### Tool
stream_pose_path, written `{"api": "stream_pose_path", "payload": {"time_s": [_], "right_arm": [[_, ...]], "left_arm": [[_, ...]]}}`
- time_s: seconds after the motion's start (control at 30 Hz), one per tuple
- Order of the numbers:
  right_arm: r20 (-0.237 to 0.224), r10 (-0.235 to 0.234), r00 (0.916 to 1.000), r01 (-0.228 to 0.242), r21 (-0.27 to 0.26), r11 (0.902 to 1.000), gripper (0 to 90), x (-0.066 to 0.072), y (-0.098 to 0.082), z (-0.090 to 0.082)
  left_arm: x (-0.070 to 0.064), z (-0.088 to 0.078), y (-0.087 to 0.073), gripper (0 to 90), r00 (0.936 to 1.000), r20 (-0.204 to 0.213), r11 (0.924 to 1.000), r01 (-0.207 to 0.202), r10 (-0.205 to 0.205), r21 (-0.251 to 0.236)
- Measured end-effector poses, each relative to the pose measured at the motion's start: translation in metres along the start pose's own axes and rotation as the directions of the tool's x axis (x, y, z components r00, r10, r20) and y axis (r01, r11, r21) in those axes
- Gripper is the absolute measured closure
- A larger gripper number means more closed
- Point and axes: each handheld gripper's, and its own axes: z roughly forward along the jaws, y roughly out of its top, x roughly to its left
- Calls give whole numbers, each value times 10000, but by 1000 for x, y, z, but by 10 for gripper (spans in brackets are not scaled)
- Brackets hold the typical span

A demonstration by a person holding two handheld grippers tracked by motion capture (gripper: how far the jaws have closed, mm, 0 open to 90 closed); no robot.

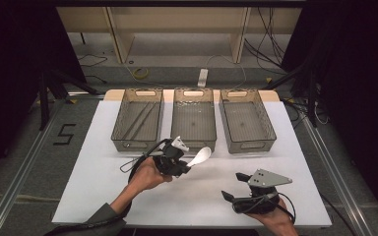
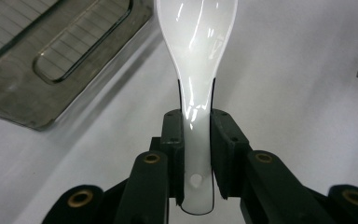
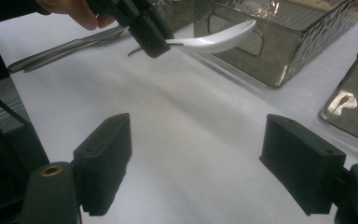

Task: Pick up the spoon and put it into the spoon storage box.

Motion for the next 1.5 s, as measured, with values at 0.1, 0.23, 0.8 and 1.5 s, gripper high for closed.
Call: {"api": "stream_pose_path", "payload": {"time_s": [0.1,0.23,0.8,1.5], "right_arm": [[14,17,10000,-17,-10,10000,249,0,0,0],[17,25,10000,-25,12,10000,249,0,0,0],[73,90,9999,-89,-26,10000,249,-1,-1,0],[102,116,9999,-116,-68,9999,243,-2,-1,-1]], "left_arm": [[2,-4,1,760,9999,-37,9998,116,-116,-171],[5,-10,4,760,9998,-44,9992,177,-179,-363],[18,-18,12,759,9990,-200,9970,386,-400,-674],[35,-31,27,759,9953,-383,9863,828,-891,-1429]]}}
